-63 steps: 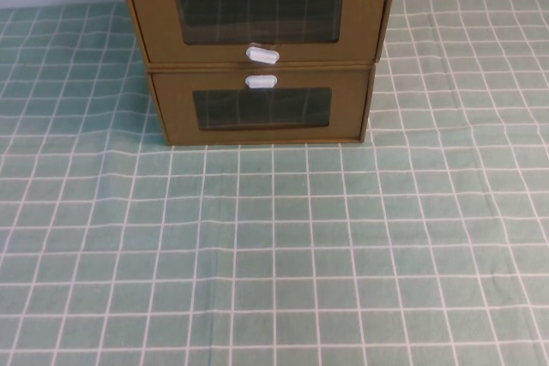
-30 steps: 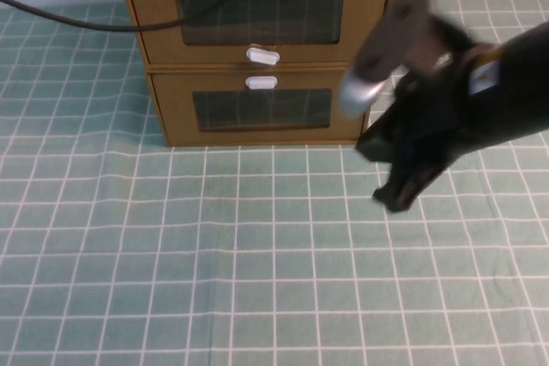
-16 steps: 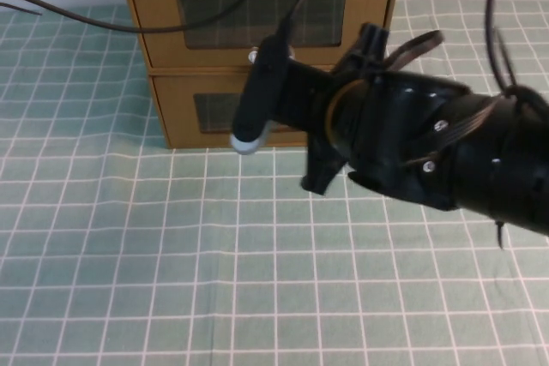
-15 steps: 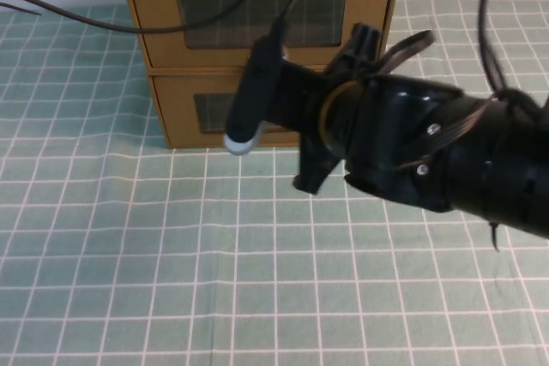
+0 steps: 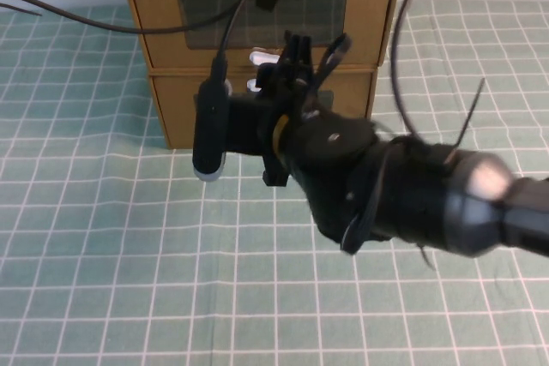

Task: Open the shoe box
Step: 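Pull the top drawer of the cardboard box fully open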

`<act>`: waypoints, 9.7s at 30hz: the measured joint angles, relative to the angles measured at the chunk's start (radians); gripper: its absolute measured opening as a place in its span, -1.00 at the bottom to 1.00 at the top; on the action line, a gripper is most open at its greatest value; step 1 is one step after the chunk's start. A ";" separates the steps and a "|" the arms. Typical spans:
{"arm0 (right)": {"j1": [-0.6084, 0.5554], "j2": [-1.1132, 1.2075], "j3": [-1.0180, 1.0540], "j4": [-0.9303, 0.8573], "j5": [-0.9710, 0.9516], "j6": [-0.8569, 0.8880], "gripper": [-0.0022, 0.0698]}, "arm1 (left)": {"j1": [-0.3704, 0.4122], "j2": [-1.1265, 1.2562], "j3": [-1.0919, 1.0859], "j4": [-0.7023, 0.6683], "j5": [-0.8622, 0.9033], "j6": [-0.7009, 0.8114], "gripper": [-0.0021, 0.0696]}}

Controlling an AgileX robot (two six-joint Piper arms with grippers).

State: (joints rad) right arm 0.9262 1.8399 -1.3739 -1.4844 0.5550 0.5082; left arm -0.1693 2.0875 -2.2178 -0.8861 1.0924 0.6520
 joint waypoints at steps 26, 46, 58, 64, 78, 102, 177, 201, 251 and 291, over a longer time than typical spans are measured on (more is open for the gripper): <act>-0.043 0.180 -0.169 -0.162 0.102 0.247 0.06 | 0.000 0.000 0.000 -0.003 0.005 0.000 -0.96; -0.090 0.282 -0.291 -0.181 0.074 0.240 -0.56 | 0.003 0.012 0.000 -0.033 0.011 0.000 -0.96; -0.084 0.276 -0.299 -0.091 0.084 0.060 -0.63 | 0.003 0.027 -0.008 -0.048 0.026 0.000 -0.96; -0.043 0.245 -0.265 0.007 0.108 0.016 -0.94 | 0.005 0.032 -0.008 -0.064 0.032 -0.002 -0.96; 0.047 0.132 -0.059 -0.110 0.184 0.185 -0.97 | 0.005 0.033 -0.008 -0.064 0.033 -0.017 -0.96; -0.101 0.301 -0.335 -0.126 0.034 0.237 -0.29 | 0.009 0.035 -0.010 -0.062 0.030 -0.017 -0.96; 0.365 -0.299 0.278 0.305 0.027 0.205 0.27 | 0.002 -0.004 -0.009 -0.002 0.036 -0.036 -0.96; 0.458 -1.157 0.254 0.492 0.445 0.200 -0.96 | 0.002 -0.837 0.193 0.530 0.124 -0.335 -0.96; 0.458 -1.685 0.897 0.363 0.693 0.512 -0.98 | 0.002 -1.901 1.638 0.809 -0.253 -0.489 -0.96; 0.458 -1.685 0.897 0.365 0.693 0.512 -0.98 | 0.002 -2.097 2.245 0.817 -0.704 -0.533 -0.96</act>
State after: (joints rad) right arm 1.3841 0.1552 -0.4768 -1.1196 1.2480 1.0204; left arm -0.1673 -0.0093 0.0271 -0.0688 0.3883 0.1187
